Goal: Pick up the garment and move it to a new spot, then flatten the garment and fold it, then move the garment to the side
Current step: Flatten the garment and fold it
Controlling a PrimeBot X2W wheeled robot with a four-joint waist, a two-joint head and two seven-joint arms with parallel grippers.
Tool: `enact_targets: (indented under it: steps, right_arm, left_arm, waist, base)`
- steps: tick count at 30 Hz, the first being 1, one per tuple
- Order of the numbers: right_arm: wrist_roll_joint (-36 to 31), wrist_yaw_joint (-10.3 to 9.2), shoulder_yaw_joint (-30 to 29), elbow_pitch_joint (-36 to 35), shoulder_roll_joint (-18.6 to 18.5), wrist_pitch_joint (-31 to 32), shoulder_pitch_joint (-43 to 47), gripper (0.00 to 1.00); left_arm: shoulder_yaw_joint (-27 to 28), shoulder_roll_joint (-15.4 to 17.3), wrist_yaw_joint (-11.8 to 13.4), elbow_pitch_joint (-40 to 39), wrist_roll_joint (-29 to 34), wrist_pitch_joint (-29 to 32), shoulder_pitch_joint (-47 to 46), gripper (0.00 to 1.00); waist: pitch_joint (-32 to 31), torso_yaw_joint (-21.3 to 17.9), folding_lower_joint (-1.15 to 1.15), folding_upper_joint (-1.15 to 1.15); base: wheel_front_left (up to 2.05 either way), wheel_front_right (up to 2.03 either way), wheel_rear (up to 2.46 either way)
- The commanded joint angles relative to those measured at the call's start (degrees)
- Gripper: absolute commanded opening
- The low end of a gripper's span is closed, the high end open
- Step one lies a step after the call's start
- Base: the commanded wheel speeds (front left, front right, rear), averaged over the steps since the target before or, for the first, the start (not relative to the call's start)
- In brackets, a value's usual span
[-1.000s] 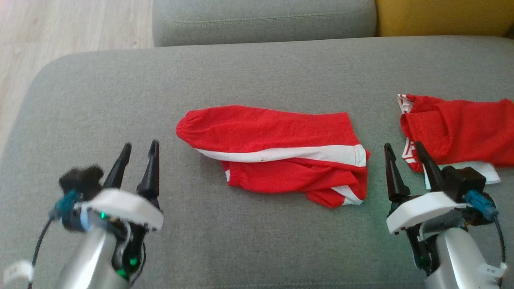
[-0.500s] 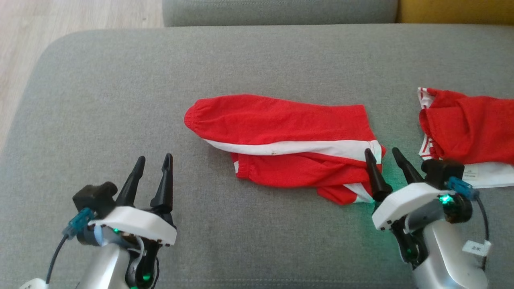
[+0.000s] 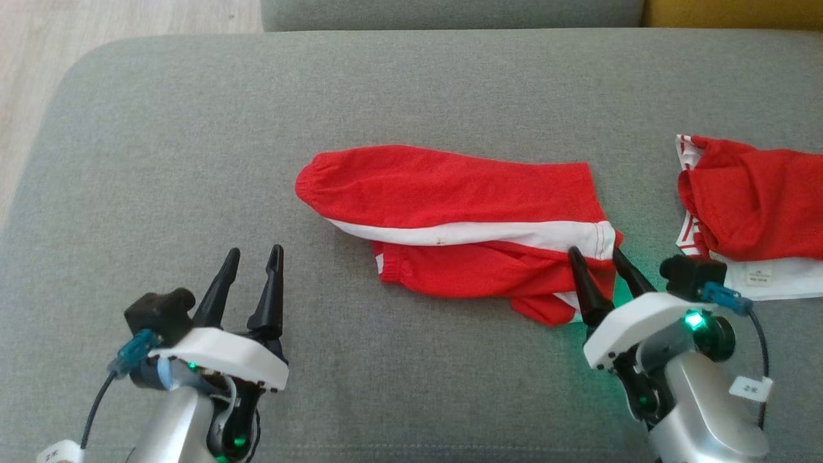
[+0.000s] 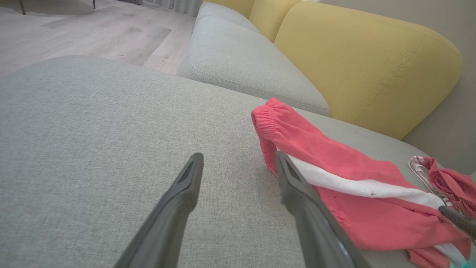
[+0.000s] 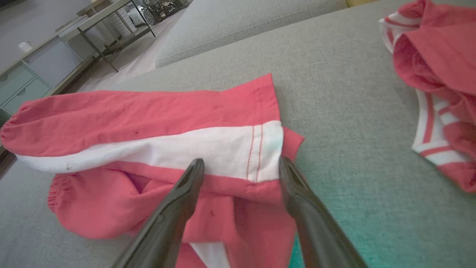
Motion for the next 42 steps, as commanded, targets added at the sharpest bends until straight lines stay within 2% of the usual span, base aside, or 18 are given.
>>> enact_targets:
  steps: [1,19,20,21,22,23,24,31,37,42]
  right_arm:
    - [0.5,0.11,1.7,-1.6,-0.1,-0.5,-2.6,1.0]
    - [-0.2,0.11,1.8,-1.9,-0.1,-2.6,-3.3,1.0]
    - [-0.2,0.11,1.8,-1.9,-0.1,-2.6,-3.3,0.97]
    - [-0.2,0.11,1.9,-1.8,-0.1,-2.6,-3.3,0.56]
    - [-0.2,0.11,2.0,-1.7,-0.1,-2.5,-3.4,0.4]
    - [-0.1,0.11,2.0,-1.7,-0.1,-2.5,-3.4,0.04]
    - [-0.1,0.11,2.1,-1.6,-0.1,-2.4,-3.5,0.0]
    - [-3.1,0.11,2.0,-3.2,-0.1,-4.6,-3.5,0.0]
    - [-7.0,0.11,-2.7,-6.7,-0.1,-7.4,-3.4,0.0]
    - [-9.1,0.11,-7.3,-9.0,-0.1,-6.1,-3.0,0.0]
  left_arm:
    - [2.6,0.6,-0.3,-1.5,0.7,-0.7,-2.7,1.0]
    - [3.6,-0.4,-1.1,-0.2,1.5,-0.7,-2.9,1.0]
    - [3.7,-0.5,-1.1,-0.1,1.6,-0.7,-2.9,1.0]
    - [3.7,-0.5,-1.1,-0.1,1.6,-0.7,-2.9,1.0]
    - [3.8,-0.5,-1.2,-0.1,1.7,-0.7,-2.9,1.0]
    - [3.9,-0.6,-1.2,0.0,1.7,-0.7,-2.9,1.0]
    - [4.0,-0.6,-1.3,0.0,1.8,-0.7,-2.9,1.0]
    - [4.6,-0.7,-1.4,0.1,2.1,-0.7,-2.7,1.0]
    - [4.8,-0.7,-1.5,0.5,2.4,-0.7,-2.8,1.0]
    - [4.0,-0.7,-2.0,0.7,2.9,-0.7,-3.7,1.0]
  waist:
    - [0.0,-0.1,0.0,0.0]
    - [-0.5,-0.2,0.0,0.0]
    - [-0.5,-0.2,0.0,0.0]
    - [-0.5,-0.2,0.0,0.0]
    - [-0.5,-0.3,0.0,0.0]
    - [-0.5,-0.3,0.0,0.0]
    - [-0.5,-0.3,0.0,0.0]
    - [-0.9,-0.8,0.0,0.0]
    - [-1.0,-1.6,0.0,0.0]
    - [-0.6,-2.2,0.0,0.0]
  base:
    - [0.0,0.0,0.0]
    - [0.0,0.0,0.0]
    - [0.0,0.0,0.0]
    - [0.0,0.0,0.0]
    - [0.0,0.0,0.0]
    - [0.0,0.0,0.0]
    - [0.0,0.0,0.0]
    - [0.0,0.0,0.0]
    - [0.0,0.0,0.0]
    - [0.0,0.0,0.0]
